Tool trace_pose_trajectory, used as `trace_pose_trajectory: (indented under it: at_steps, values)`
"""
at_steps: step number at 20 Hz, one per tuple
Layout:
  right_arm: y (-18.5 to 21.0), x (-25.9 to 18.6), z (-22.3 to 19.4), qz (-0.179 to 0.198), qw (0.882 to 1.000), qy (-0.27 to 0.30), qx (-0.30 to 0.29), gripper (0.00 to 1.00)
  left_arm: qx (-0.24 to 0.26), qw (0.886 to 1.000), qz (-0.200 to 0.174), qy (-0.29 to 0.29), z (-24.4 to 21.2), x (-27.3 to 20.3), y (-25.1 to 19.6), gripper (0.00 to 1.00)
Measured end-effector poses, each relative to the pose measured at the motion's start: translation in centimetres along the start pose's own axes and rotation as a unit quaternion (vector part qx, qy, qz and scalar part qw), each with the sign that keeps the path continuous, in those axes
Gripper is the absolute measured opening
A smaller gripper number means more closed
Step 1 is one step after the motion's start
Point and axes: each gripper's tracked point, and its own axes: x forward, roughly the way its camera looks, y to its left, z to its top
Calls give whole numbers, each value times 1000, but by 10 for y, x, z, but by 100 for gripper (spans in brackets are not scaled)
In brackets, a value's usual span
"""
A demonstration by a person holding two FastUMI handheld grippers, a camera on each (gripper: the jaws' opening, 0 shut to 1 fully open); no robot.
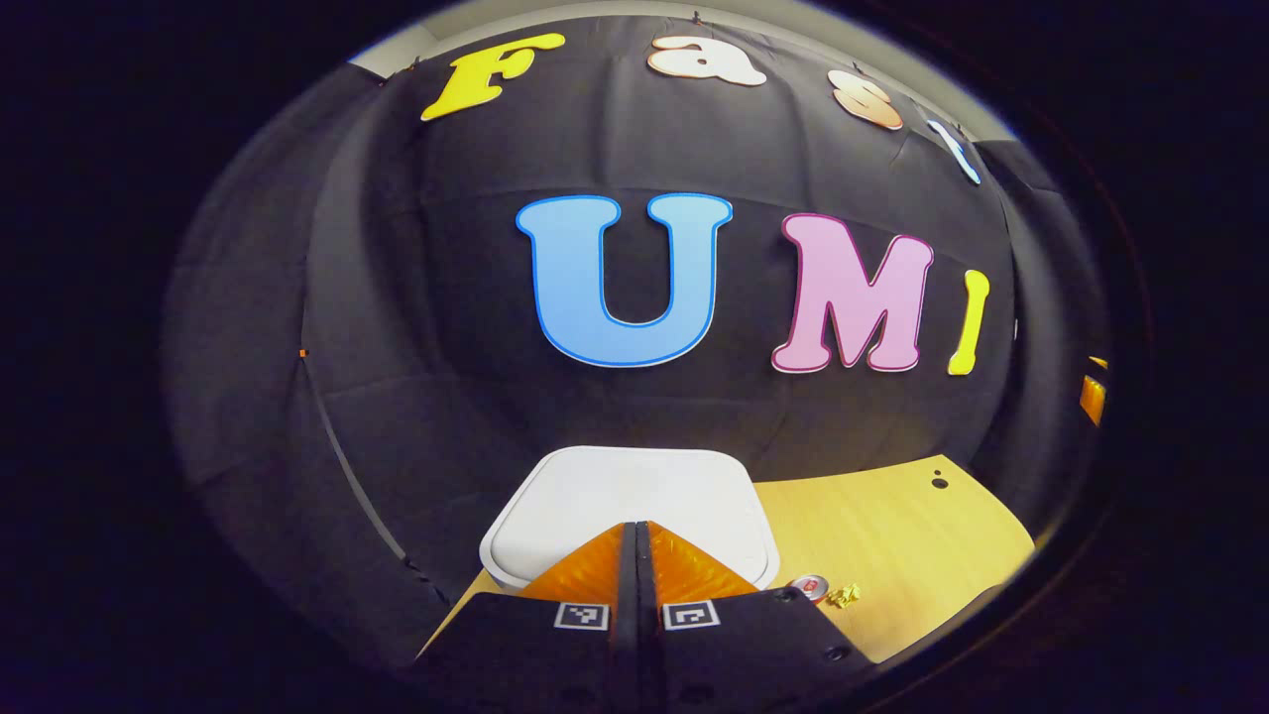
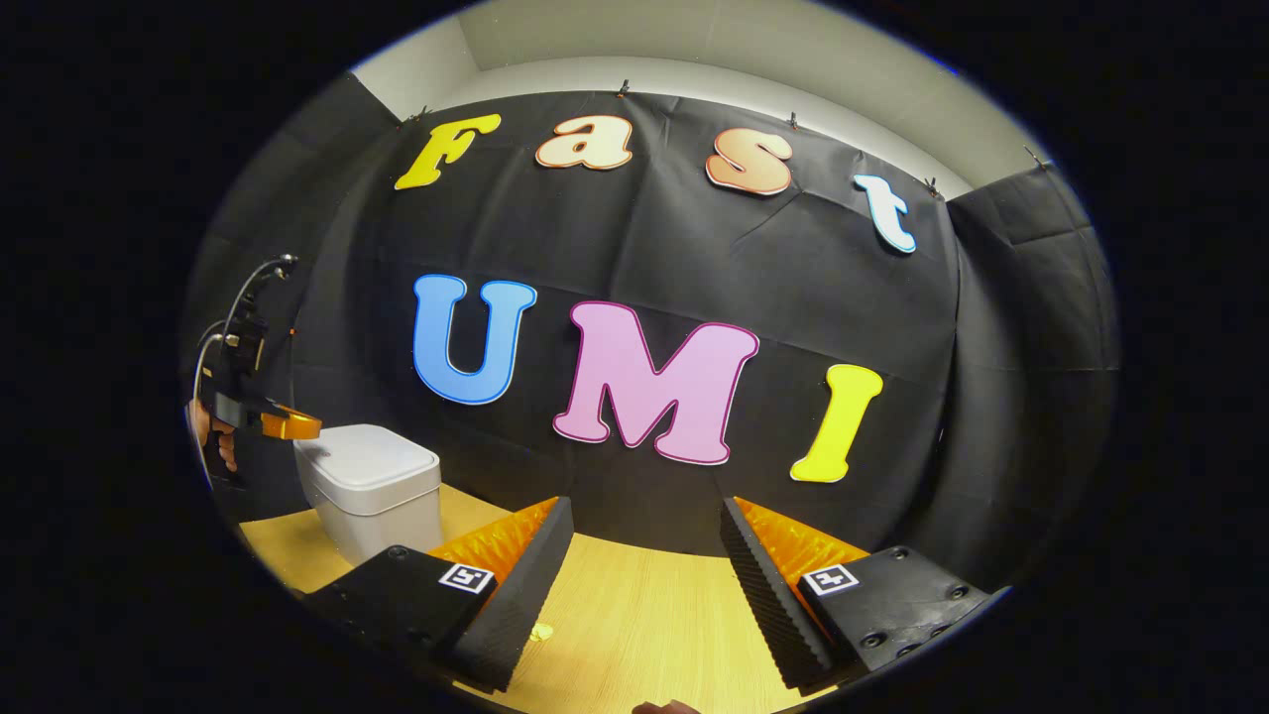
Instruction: Press the lid of the desktop garbage bin to open it, pick up the crumpled paper on the desktop and throw it into the bin, then pick up the pop can on the desktop and drop it into the bin, and finally close the garbage bin lid.
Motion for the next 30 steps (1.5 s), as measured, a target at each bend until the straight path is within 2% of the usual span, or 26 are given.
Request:
trace_pose_trajectory:
  at_steps: [2, 4, 6, 8, 11, 16, 18, 25, 30]
  values:
    - [-1, 1, -5, -2, 1000, 6, 0, 96, -2, 1000, -7, 20, -11, 10, -3, 5]
    - [-2, 3, -11, -4, 1000, 14, -1, 97, -5, 998, -8, 67, -36, 11, -2, 5]
    - [-2, 5, -15, -5, 1000, 20, 1, 96, 14, 999, -7, 34, -24, 14, -1, 7]
    - [0, 6, -18, -3, 1000, 24, 3, 97, 11, 998, 0, 61, -37, 12, -1, 6]
    - [6, 7, -21, 5, 999, 30, 9, 97, 10, 998, -1, 60, -34, 11, -2, 6]
    - [4, 10, -31, 12, 999, 42, 9, 96, 15, 1000, 10, 9, -8, 5, 2, 5]
    - [2, 10, -32, 14, 999, 44, 9, 97, 22, 999, 12, -25, 15, -2, 1, 6]
    - [7, 7, -33, 24, 999, 44, 7, 97, 30, 997, 22, -68, 59, -26, 2, 5]
    - [15, 11, -40, 41, 998, 46, 19, 97, 31, 993, 25, -107, 81, -64, -4, 5]
